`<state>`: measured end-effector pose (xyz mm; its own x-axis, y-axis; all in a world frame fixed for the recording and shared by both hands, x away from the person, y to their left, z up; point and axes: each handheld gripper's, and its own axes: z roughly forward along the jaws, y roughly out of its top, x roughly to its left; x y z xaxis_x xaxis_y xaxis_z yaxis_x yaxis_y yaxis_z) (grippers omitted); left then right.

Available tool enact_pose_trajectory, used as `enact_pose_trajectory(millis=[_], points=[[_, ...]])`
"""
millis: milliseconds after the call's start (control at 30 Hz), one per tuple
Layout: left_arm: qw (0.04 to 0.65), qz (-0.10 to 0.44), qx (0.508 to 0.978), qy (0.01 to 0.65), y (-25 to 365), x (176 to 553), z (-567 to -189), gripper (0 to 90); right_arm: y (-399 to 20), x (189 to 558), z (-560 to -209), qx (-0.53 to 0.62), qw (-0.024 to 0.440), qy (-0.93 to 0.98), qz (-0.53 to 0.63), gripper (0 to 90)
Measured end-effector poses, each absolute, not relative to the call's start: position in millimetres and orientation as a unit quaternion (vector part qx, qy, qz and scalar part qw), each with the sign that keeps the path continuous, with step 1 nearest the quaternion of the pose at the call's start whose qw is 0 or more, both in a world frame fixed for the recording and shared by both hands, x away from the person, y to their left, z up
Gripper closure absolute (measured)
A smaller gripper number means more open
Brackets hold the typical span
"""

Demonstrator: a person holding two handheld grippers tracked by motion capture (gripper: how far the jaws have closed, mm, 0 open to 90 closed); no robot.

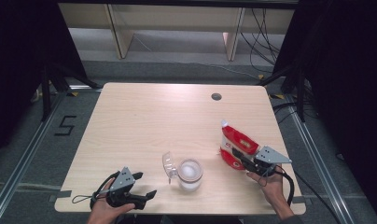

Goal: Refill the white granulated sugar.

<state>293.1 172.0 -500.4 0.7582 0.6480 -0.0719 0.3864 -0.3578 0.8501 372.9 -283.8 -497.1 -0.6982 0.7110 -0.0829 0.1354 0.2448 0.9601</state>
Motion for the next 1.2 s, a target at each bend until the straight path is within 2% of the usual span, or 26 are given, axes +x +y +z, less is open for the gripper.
enact_pose_trajectory(millis=[233,300,333,400,500,600,633,700,767,833,1200], points=[[0.469,0.135,0.812,0.320,171.2,293.2,-500.8,17.4,-282.4,371.2,-496.2,0.285,0.263,0.744,0.544,70.4],[0.469,0.135,0.812,0.320,171.2,293.3,-501.0,17.4,-282.5,370.8,-496.0,0.291,0.262,0.744,0.542,67.1],[0.470,0.135,0.812,0.319,171.3,293.4,-501.4,17.4,-281.6,367.9,-494.9,0.310,0.240,0.745,0.541,64.9],[0.467,0.136,0.813,0.319,171.7,293.3,-501.0,17.3,-281.9,370.0,-495.2,0.296,0.258,0.746,0.538,59.8],[0.469,0.139,0.813,0.317,172.1,293.8,-501.1,17.4,-280.6,368.9,-495.1,0.304,0.246,0.745,0.540,53.0],[0.468,0.138,0.813,0.318,172.1,293.5,-500.7,17.4,-279.7,366.9,-493.1,0.306,0.255,0.746,0.534,46.8],[0.467,0.138,0.813,0.319,172.1,293.5,-500.5,17.4,-279.8,363.8,-492.2,0.317,0.241,0.747,0.531,44.9],[0.470,0.138,0.812,0.319,172.0,293.6,-501.1,17.4,-279.6,363.0,-490.7,0.320,0.258,0.745,0.525,41.3],[0.466,0.137,0.814,0.319,172.0,293.1,-500.2,17.4,-280.6,358.9,-489.1,0.340,0.244,0.742,0.524,38.9],[0.467,0.137,0.813,0.320,171.9,293.1,-500.2,17.4,-283.1,358.9,-487.7,0.336,0.254,0.737,0.529,35.5],[0.468,0.138,0.812,0.320,171.8,293.4,-500.6,17.3,-286.9,337.1,-481.0,0.355,0.264,0.728,0.523,33.6]])
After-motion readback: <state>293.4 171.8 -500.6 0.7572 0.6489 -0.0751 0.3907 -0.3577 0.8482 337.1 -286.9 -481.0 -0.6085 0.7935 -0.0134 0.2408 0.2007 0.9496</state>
